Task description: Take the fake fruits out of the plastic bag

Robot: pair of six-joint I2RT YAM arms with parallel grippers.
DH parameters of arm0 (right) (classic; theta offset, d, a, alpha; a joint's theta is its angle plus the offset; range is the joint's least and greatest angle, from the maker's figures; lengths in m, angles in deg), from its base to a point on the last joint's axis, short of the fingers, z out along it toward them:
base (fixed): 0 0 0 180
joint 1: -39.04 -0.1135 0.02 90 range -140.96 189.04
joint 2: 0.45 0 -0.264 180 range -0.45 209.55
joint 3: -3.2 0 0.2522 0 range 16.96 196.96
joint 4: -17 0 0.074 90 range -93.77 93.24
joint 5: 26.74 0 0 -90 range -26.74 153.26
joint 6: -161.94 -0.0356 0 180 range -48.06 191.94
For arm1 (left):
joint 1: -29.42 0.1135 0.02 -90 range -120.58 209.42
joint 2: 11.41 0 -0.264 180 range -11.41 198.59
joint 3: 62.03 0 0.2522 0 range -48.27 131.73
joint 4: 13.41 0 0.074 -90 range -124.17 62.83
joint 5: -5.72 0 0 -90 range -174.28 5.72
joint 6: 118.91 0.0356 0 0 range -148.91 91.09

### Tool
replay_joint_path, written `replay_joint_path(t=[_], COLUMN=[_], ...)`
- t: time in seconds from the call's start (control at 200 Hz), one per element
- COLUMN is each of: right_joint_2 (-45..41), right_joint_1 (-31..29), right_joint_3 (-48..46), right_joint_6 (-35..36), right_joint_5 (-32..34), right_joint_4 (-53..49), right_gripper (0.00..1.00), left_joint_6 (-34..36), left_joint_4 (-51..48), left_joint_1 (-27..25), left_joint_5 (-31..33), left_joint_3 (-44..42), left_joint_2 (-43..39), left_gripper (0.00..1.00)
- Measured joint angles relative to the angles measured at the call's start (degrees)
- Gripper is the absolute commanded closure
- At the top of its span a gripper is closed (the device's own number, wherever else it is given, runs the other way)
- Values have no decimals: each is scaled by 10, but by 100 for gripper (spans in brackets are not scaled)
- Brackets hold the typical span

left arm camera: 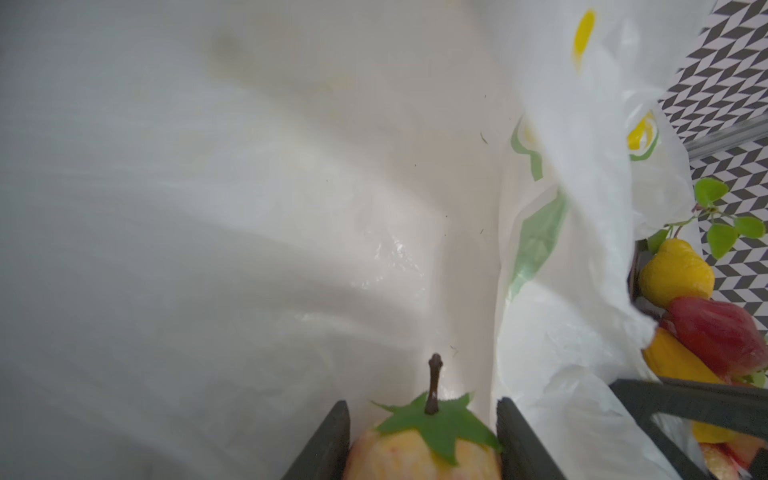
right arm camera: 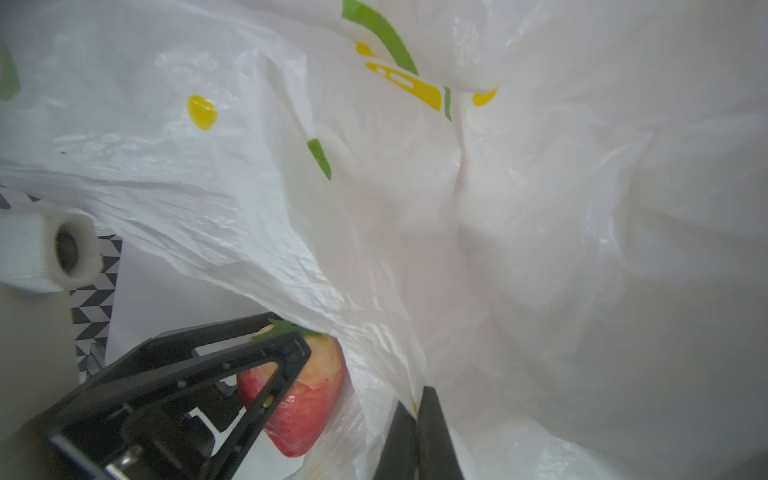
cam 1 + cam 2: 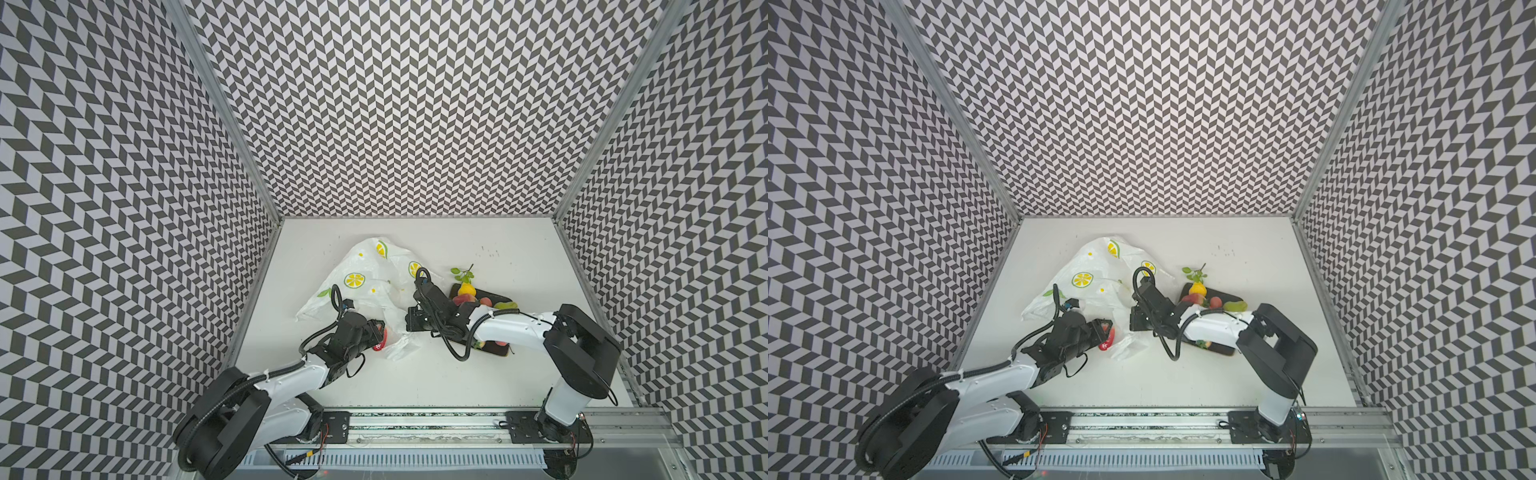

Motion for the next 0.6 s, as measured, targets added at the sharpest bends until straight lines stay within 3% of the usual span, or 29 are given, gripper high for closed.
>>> replay_joint_path(t=[0.215, 0.406, 0.506, 0.601], right_joint_2=[23, 80, 101, 100], right_joint_1=[0, 4, 9, 17], right_joint_3=[67, 141, 161, 162], right_joint_6=[32, 71, 90, 108], right_joint_5=[20, 41, 40, 37], right_joint_4=[2, 8, 10, 11], right_gripper=[100, 99, 66, 46], left_joint_6=[9, 40, 57, 70], left_joint_4=[-102, -158, -178, -188], left_joint_1=[7, 57, 84, 103], left_joint_5=[64, 70, 57, 31], left_joint_3=[39, 101, 134, 160], left_joint_2=[-148, -227, -243, -246], left_gripper=[67, 67, 67, 67])
